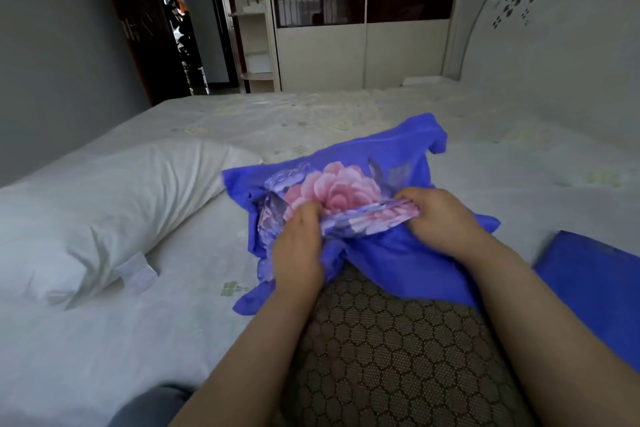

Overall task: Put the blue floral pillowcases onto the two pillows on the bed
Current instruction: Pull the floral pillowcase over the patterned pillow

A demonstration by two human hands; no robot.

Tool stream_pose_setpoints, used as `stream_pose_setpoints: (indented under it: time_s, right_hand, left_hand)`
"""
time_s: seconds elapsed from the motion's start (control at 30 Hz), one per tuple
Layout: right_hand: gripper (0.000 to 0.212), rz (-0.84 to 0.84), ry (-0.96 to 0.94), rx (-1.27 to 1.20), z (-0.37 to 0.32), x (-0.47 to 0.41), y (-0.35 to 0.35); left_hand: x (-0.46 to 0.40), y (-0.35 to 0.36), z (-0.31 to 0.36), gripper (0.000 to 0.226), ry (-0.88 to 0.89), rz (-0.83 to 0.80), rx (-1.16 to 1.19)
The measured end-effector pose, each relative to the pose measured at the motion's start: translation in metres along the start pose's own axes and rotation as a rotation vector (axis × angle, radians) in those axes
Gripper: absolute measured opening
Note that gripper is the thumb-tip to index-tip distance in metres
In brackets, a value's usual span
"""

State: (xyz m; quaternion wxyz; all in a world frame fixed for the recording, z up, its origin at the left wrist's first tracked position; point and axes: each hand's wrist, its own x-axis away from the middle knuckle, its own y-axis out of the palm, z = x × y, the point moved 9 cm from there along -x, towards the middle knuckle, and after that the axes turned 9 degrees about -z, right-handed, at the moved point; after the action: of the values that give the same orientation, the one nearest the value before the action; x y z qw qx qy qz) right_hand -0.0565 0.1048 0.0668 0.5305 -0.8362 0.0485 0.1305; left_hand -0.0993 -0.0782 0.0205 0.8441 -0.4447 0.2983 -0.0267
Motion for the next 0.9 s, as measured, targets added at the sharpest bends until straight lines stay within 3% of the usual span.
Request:
stream_pose_setpoints:
  time_s: [0.1, 0.17, 0.23, 0.33, 0.4, 0.47, 0.57, 0.6, 0.73, 0.77, 0.83, 0.9]
  right_hand:
    - [0.015, -0.391, 0.004, -0.118, -0.012, 0.006, 0.011]
    - [0.018, -0.289, 0.018, -0.142, -0.004, 0.002, 0.008]
    - [0.014, 0.022, 0.059, -0.098, 0.012, -0.001, 0.001]
    - [0.037, 0.277, 0.012, -0.016, 0.021, 0.002, -0.006]
    - [0.040, 0.355, -0.024, 0.006, 0.020, 0.006, -0.014]
    - [0.035, 0.308, -0.003, 0.021, 0.012, 0.007, -0.012]
    - [0.024, -0.101, 0.107, -0.009, 0.011, -0.003, 0.009]
    - [0.026, -0.193, 0.125, -0.005, 0.012, -0.004, 0.010]
    - [0.007, -0.051, 0.186, 0.017, 0.024, -0.001, -0.002]
    - [0.018, -0.052, 0.228, 0.088, 0.028, 0.000, 0.003]
    - [0.039, -0.024, 0.205, 0.205, 0.022, -0.001, 0.002]
    - [0.040, 0.142, -0.052, 0.081, -0.018, -0.002, -0.015]
  left_hand:
    - [-0.009, -0.010, -0.014, 0.036, -0.073, 0.030, 0.098]
    - [-0.005, -0.017, -0.002, 0.028, 0.061, 0.131, 0.052]
    - [0.007, -0.019, 0.017, 0.030, 0.220, 0.224, -0.050]
    - [0.021, -0.019, 0.041, 0.028, 0.244, 0.231, 0.029]
    - [0.023, -0.015, 0.048, 0.024, 0.237, 0.198, -0.009]
    - [0.014, -0.014, 0.034, 0.027, 0.167, 0.184, -0.076]
    - [-0.003, -0.013, -0.002, 0.012, 0.025, 0.143, -0.026]
    - [-0.006, -0.013, -0.009, 0.019, 0.007, 0.124, -0.017]
    - [-0.002, -0.007, -0.056, 0.053, -0.165, 0.066, 0.105]
    - [0.001, 0.000, -0.069, 0.055, -0.217, -0.003, 0.217]
    - [0.005, 0.012, -0.074, 0.030, -0.213, -0.105, 0.381]
    - [0.012, 0.007, -0.066, 0.006, -0.196, -0.057, 0.390]
